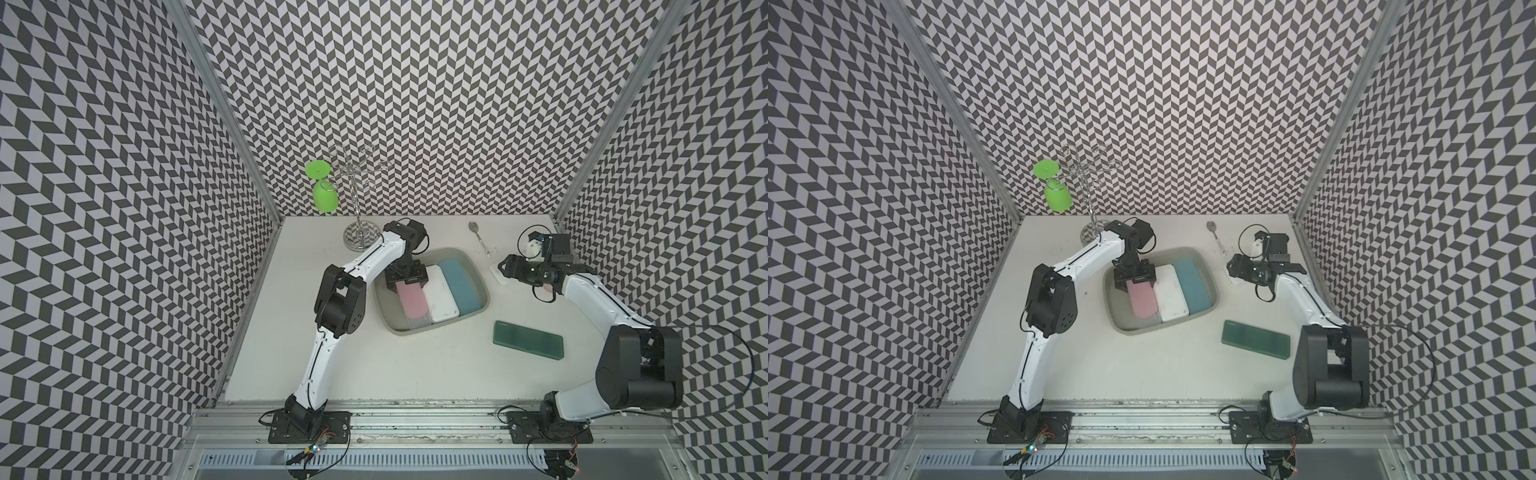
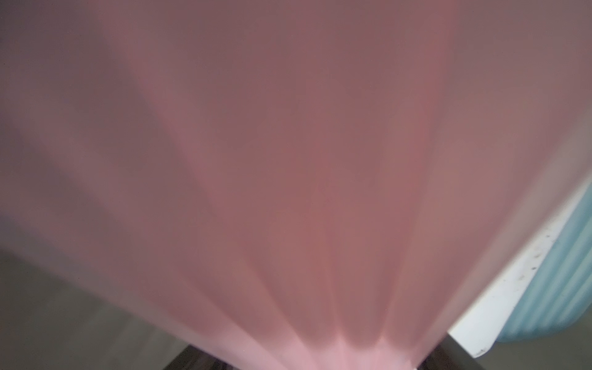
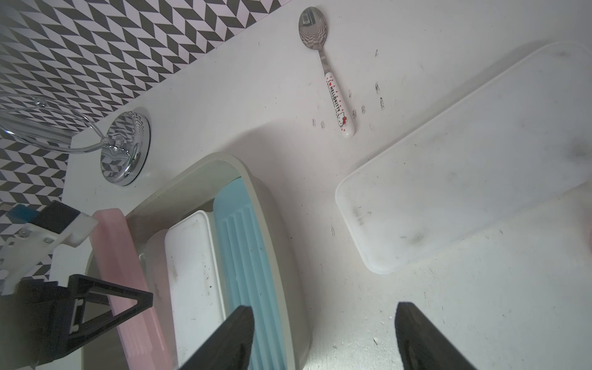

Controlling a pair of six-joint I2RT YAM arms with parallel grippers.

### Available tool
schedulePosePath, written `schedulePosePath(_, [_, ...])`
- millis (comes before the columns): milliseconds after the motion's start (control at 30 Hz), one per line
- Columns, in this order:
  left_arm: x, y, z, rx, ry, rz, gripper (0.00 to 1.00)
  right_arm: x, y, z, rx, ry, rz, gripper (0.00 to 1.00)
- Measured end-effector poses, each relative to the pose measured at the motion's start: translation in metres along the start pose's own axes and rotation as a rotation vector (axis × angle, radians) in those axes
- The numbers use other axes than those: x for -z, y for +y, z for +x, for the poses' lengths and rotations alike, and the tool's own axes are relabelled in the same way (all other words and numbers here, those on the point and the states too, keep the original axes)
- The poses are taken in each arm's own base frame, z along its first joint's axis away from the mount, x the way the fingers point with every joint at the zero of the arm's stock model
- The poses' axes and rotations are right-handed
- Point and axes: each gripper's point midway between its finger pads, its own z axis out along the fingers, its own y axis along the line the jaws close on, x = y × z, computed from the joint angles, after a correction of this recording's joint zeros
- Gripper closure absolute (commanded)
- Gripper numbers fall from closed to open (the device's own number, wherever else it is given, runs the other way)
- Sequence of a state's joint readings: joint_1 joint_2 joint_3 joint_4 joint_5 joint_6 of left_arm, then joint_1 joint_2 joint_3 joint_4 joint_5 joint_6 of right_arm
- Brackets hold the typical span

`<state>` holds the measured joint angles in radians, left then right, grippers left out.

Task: Put the pencil case into the storage box
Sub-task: Place the pencil case at the storage box.

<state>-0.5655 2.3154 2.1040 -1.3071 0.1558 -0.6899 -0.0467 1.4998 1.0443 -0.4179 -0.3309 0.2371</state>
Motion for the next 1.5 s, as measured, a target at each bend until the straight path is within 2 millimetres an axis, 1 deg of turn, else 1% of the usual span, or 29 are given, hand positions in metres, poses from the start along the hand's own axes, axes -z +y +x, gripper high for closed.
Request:
schedulePosePath(67, [-0.002, -0.001, 0.001, -0.002, 0.000, 0.005, 0.15, 0.000, -0.001, 0.000, -0.002, -0.001, 0.002, 0.26])
schedulePosePath(267, [-0.010, -0.007, 0.016, -0.017, 0.037, 0.030, 0.14, 0.001, -0.001, -0.001, -0.002, -0.004, 0.003, 0.26])
schedulePosePath(433, [-0.022, -0.010, 0.022, -0.031, 0.052, 0.019, 0.11, 0.001, -0.002, 0.000, -0.003, -0.003, 0.004, 0.26])
schedulePosePath(467, [-0.022, -0.010, 0.021, -0.032, 0.052, 0.019, 0.08, 0.001, -0.002, 0.000, -0.004, -0.001, 0.004, 0.26])
schedulePosePath(533, [-0.022, -0.010, 0.022, -0.035, 0.052, 0.018, 0.07, 0.001, -0.003, 0.001, -0.006, 0.000, 0.006, 0.26])
schedulePosePath(567, [-0.022, -0.009, 0.021, -0.035, 0.052, 0.017, 0.03, 0.001, -0.004, 0.001, -0.007, 0.000, 0.007, 0.26])
schedulePosePath(600, [-0.022, -0.009, 0.021, -0.037, 0.052, 0.016, 0.00, 0.001, -0.004, 0.001, -0.008, -0.001, 0.007, 0.26])
schedulePosePath(833, [-0.018, -0.008, 0.017, -0.044, 0.034, 0.001, 0.00, 0.001, -0.005, 0.000, -0.009, -0.002, 0.009, 0.26])
schedulePosePath(933, [-0.010, -0.010, 0.012, -0.049, 0.010, -0.002, 0.00, 0.001, -0.005, 0.000, -0.010, -0.003, 0.010, 0.26])
schedulePosePath(1000, [-0.001, -0.014, 0.008, -0.054, -0.008, 0.003, 0.00, 0.001, -0.007, 0.000, -0.012, -0.004, 0.015, 0.25])
schedulePosePath(1033, [0.003, -0.015, 0.006, -0.057, -0.016, 0.007, 0.00, 0.001, -0.007, -0.001, -0.014, -0.006, 0.018, 0.23])
schedulePosePath(1133, [0.015, -0.022, 0.001, -0.068, -0.044, 0.028, 0.00, 0.001, -0.010, -0.004, -0.024, -0.009, 0.034, 0.14])
schedulePosePath(1200, [0.016, -0.022, 0.002, -0.074, -0.044, 0.028, 0.00, 0.000, -0.012, -0.010, -0.028, -0.014, 0.051, 0.09])
schedulePosePath(1233, [0.014, -0.020, 0.003, -0.077, -0.039, 0.024, 0.00, -0.001, -0.013, -0.013, -0.034, -0.013, 0.059, 0.06])
schedulePosePath(1267, [0.013, -0.017, 0.006, -0.078, -0.030, 0.017, 0.00, -0.003, -0.014, -0.017, -0.038, -0.013, 0.069, 0.01])
schedulePosePath(1400, [0.008, 0.001, 0.021, -0.075, 0.017, -0.023, 0.00, -0.015, -0.024, -0.033, -0.061, -0.005, 0.122, 0.00])
schedulePosePath(1500, [0.015, 0.010, 0.028, -0.077, 0.023, -0.034, 0.00, -0.029, -0.033, -0.041, -0.084, 0.017, 0.165, 0.00])
